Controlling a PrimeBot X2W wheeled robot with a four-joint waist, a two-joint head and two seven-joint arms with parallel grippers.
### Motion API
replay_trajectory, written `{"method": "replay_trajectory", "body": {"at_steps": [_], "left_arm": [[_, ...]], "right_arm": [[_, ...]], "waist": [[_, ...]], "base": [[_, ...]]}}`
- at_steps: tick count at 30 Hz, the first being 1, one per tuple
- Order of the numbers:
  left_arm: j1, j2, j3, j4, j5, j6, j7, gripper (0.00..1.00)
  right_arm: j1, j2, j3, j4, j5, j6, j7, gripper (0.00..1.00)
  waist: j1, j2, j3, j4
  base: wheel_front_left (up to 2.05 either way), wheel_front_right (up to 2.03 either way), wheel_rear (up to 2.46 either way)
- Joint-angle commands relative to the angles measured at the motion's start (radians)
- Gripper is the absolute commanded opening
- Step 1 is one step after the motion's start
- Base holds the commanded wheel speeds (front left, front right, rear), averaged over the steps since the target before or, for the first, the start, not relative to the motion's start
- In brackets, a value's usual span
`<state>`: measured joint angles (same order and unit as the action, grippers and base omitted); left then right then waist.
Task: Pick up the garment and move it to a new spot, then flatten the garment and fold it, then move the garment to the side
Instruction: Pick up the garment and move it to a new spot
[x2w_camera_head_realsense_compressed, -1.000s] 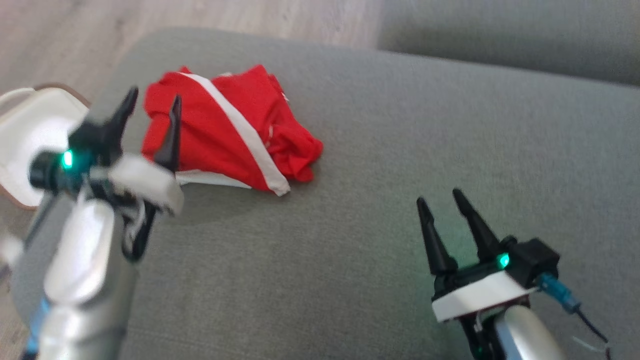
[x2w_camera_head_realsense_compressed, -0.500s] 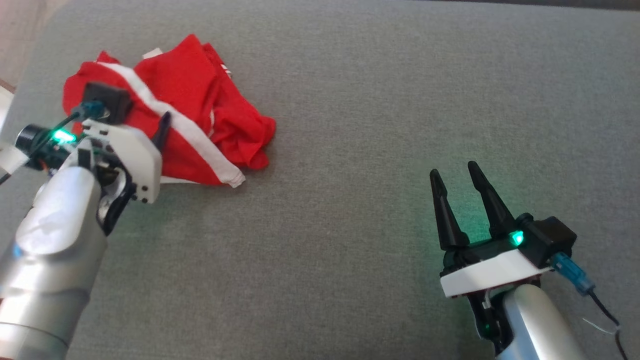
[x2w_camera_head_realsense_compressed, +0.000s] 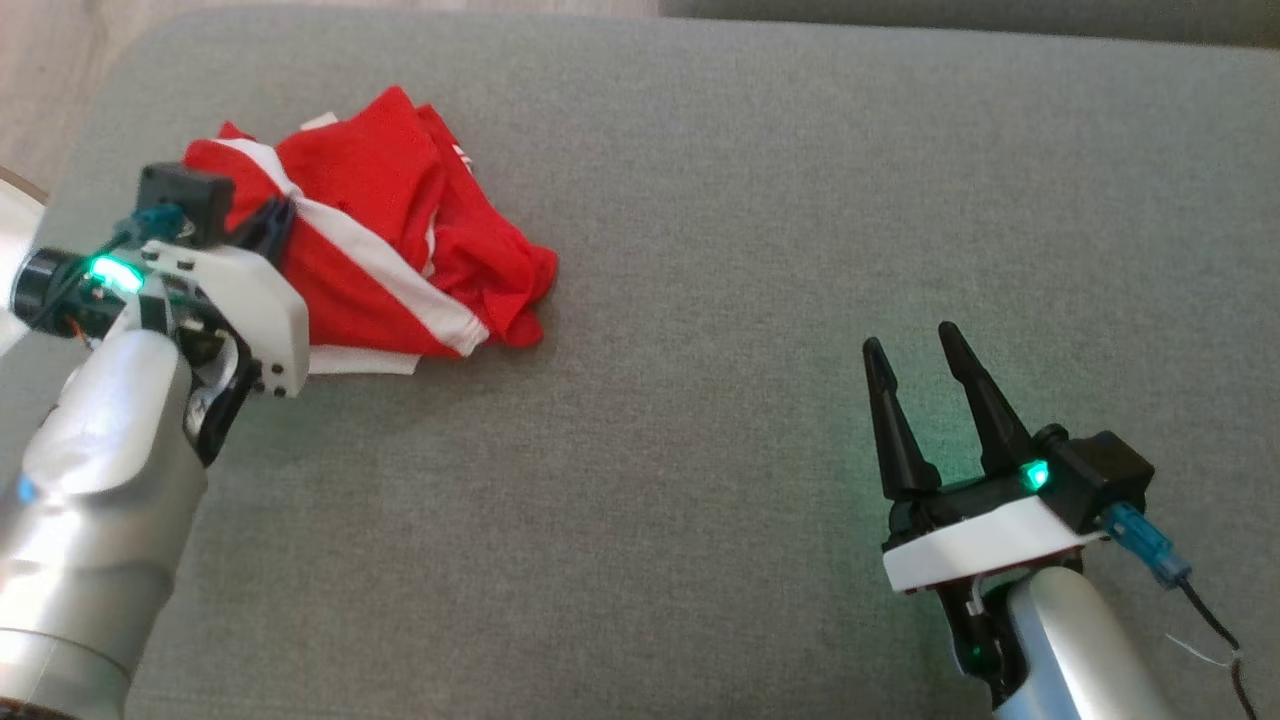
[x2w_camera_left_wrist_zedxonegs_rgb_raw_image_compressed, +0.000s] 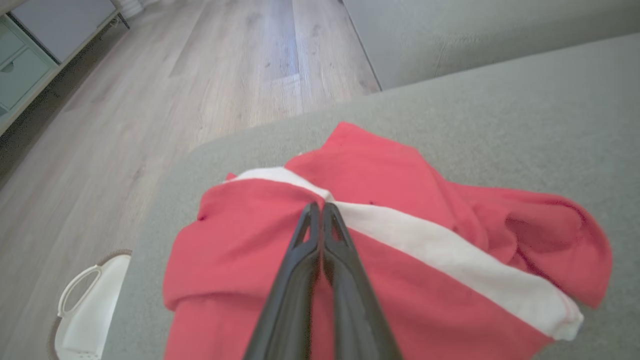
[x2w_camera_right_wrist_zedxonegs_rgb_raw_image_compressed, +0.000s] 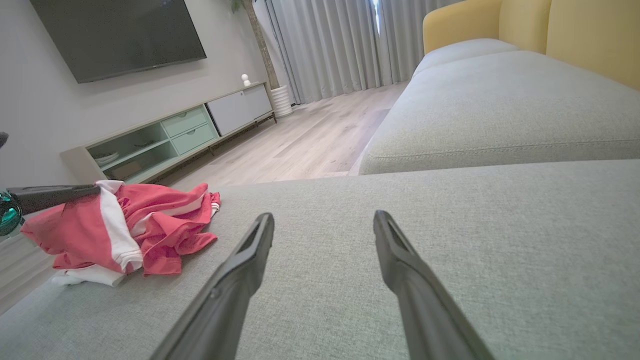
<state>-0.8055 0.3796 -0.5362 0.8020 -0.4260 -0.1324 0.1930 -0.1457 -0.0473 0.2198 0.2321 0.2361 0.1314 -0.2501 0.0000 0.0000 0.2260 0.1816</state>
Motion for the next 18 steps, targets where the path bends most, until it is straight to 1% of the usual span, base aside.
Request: {"method": "replay_trajectory", "body": {"at_steps": [1,2,5,9,12,15,18], "left_arm": [[-0.061,0.051,0.047,-0.036,-0.010,0.005,-0.034,0.00],[-0.061,0.051,0.047,-0.036,-0.010,0.005,-0.034,0.00],[-0.063,0.061,0.064,-0.069,-0.016,0.015,-0.081,0.00],[-0.064,0.079,0.100,-0.149,-0.027,0.044,-0.161,0.00],[-0.054,0.085,0.135,-0.237,-0.039,0.070,-0.235,0.00],[-0.034,0.080,0.153,-0.352,-0.046,0.083,-0.302,0.00],[-0.003,0.064,0.153,-0.475,-0.056,0.098,-0.317,0.00]], "right_arm": [[-0.014,-0.003,0.023,-0.023,0.001,-0.001,-0.012,1.00],[-0.014,-0.003,0.023,-0.023,0.001,-0.001,-0.012,1.00],[-0.006,-0.003,0.024,-0.020,0.008,-0.001,-0.012,1.00],[0.009,-0.003,0.026,-0.014,0.018,-0.001,-0.012,1.00],[0.020,-0.003,0.027,-0.010,0.025,-0.001,-0.012,1.00],[0.029,-0.003,0.029,-0.006,0.031,-0.001,-0.012,1.00],[0.037,-0.003,0.028,-0.005,0.035,-0.001,-0.012,1.00]], "waist": [[0.0000,0.0000,-0.024,0.008],[0.0000,0.0000,-0.024,0.008],[0.0000,0.0000,-0.051,0.014],[0.0000,0.0000,-0.089,0.022],[0.0000,0.0000,-0.116,0.025],[0.0000,0.0000,-0.140,0.023],[0.0000,0.0000,-0.158,0.018]], "base": [[0.00,0.00,0.00],[0.00,0.00,0.00],[0.00,0.00,0.00],[0.00,0.00,0.00],[0.00,0.00,0.00],[0.00,0.00,0.00],[0.00,0.00,0.00]]}}
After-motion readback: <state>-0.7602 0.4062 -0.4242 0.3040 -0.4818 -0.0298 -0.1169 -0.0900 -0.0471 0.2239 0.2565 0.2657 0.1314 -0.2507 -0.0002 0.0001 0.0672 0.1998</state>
